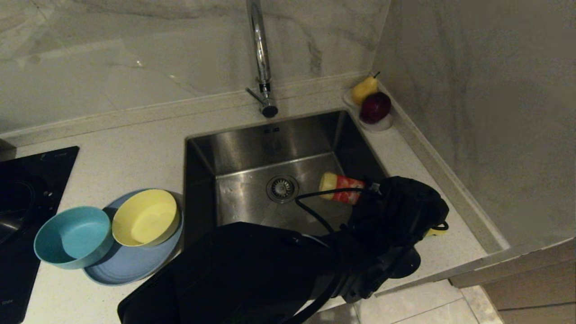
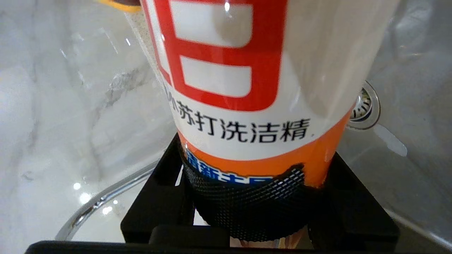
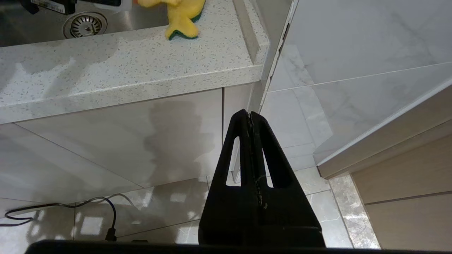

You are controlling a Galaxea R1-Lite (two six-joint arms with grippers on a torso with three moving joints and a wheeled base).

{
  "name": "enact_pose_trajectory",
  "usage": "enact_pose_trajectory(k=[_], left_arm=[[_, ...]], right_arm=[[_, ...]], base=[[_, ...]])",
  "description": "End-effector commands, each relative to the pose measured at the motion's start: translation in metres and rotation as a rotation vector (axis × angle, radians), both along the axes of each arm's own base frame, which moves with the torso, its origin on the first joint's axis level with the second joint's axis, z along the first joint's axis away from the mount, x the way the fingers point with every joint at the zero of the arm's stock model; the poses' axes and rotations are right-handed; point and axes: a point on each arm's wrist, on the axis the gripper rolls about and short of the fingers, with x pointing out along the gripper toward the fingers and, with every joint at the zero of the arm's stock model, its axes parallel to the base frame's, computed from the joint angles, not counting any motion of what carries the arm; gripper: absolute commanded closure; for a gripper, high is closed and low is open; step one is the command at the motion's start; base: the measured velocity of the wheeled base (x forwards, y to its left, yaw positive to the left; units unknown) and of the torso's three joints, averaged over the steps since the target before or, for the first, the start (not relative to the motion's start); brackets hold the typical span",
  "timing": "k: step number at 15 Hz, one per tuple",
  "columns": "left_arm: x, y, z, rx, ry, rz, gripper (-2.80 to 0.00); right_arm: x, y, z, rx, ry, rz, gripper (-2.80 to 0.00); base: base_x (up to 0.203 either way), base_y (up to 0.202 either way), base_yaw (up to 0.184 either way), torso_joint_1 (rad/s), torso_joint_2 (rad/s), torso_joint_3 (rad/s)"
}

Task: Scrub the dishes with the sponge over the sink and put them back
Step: Squeeze it onto the sponge

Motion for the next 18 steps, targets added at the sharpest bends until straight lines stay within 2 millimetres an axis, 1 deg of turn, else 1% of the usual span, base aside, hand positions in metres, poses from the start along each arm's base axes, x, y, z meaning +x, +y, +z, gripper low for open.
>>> enact_pose_trajectory(k=[1, 8, 18], left_arm=[[-0.0007, 0.0002, 0.0026, 0.028, -0.008, 0.004, 0.0], [-0.0017, 0.0019, 0.0097, 0.038, -0.017, 0.007, 0.0], [-0.0009, 0.0021, 0.0095, 0.088, -0.021, 0.009, 0.0]], right_arm=[[-0.0001, 0.0, -0.0001, 0.0, -0.002, 0.0, 0.0], [-0.0001, 0.0, -0.0001, 0.0, -0.002, 0.0, 0.0], [-0.0001, 0.0, -0.0001, 0.0, -0.002, 0.0, 0.0]], base=[[0.0, 0.0, 0.0, 0.0, 0.0, 0.0], [0.0, 0.0, 0.0, 0.0, 0.0, 0.0], [0.0, 0.0, 0.0, 0.0, 0.0, 0.0]])
